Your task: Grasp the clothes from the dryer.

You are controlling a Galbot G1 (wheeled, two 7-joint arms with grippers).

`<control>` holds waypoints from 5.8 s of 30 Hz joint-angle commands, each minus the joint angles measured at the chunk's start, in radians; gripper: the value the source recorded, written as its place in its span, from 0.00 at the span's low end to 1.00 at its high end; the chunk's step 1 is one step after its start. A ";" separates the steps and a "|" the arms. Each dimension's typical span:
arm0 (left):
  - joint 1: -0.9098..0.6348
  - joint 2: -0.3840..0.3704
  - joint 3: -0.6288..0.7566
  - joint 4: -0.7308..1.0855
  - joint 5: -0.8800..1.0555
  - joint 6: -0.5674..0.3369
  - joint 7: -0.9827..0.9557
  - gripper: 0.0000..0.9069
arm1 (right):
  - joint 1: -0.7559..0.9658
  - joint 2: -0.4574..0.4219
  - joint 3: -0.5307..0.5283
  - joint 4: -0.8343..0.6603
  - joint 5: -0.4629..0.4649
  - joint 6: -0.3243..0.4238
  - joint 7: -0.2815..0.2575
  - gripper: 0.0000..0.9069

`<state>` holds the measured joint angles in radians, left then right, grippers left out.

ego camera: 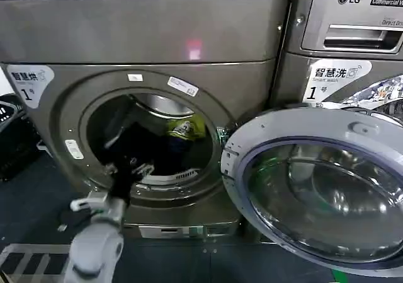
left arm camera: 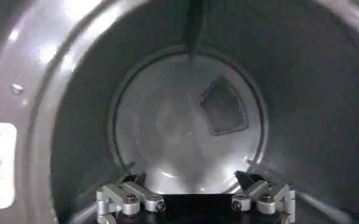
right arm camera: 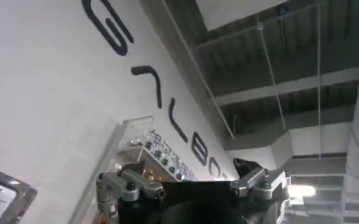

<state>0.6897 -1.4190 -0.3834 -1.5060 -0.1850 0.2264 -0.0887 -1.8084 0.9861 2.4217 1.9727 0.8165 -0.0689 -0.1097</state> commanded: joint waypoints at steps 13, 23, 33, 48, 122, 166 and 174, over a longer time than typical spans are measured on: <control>-0.626 -0.056 0.124 0.964 0.073 -0.065 0.145 1.00 | 0.026 -0.028 -0.002 -0.024 0.014 0.000 -0.002 1.00; -0.726 0.005 0.429 1.046 0.171 -0.005 0.572 1.00 | 0.017 -0.024 0.010 -0.036 0.012 0.008 -0.008 1.00; -0.857 -0.003 0.601 1.187 0.438 -0.045 0.923 1.00 | 0.018 -0.023 0.014 -0.051 0.008 0.017 -0.013 1.00; -0.923 0.004 0.709 1.262 0.771 -0.060 1.146 1.00 | 0.029 -0.029 -0.004 -0.056 -0.012 0.026 -0.016 1.00; -0.714 0.026 0.468 1.049 0.368 -0.066 0.710 0.00 | 0.094 -0.051 -0.079 -0.076 -0.053 0.050 -0.022 1.00; -0.035 -0.076 0.020 0.170 0.194 -0.332 -0.203 0.00 | 0.058 -0.083 -0.008 -0.111 -0.040 0.038 0.008 1.00; -0.049 -0.065 0.049 0.161 0.192 -0.305 -0.140 0.00 | 0.048 -0.093 0.004 -0.122 -0.025 0.059 0.012 1.00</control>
<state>0.6069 -1.4842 -0.3390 -1.3120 0.0055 -0.0886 -0.2519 -1.7572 0.8932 2.4195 1.8532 0.7859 -0.0181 -0.1012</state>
